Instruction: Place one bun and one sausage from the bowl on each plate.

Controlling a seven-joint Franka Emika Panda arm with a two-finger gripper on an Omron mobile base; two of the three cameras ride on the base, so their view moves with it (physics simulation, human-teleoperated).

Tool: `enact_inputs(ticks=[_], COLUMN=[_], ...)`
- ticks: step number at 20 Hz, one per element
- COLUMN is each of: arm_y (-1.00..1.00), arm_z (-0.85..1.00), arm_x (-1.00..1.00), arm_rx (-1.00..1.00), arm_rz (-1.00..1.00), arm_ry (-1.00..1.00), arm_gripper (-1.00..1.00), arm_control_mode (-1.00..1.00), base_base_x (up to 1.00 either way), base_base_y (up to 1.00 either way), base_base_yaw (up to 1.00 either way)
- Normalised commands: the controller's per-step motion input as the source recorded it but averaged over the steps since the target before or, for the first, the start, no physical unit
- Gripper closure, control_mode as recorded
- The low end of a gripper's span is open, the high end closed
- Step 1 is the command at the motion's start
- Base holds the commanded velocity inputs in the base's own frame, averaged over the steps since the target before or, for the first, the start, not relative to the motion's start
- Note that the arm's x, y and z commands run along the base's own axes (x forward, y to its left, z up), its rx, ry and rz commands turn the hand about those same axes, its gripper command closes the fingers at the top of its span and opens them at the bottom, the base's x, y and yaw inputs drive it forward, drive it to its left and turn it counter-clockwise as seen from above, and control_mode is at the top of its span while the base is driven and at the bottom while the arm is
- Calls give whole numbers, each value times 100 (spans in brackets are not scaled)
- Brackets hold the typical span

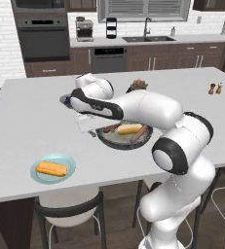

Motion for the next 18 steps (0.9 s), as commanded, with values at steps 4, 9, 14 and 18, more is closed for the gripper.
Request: enact_inputs(ticks=[4,9,14,18], arm_y=[-100,-100,-88,-38], arm_z=[-9,-34,-8,-23], arm_x=[28,73,57,38], arm_rx=[0,0,3,0], arm_rz=[-28,-26,-15,5], arm_ry=[-12,-1,5,0], arm_gripper=[-100,-100,-100,-100], arm_control_mode=[-100,-100,-100,-100], base_base_x=[0,0,0,0], base_base_y=[0,0,0,0], base_base_yaw=[0,0,0,0])
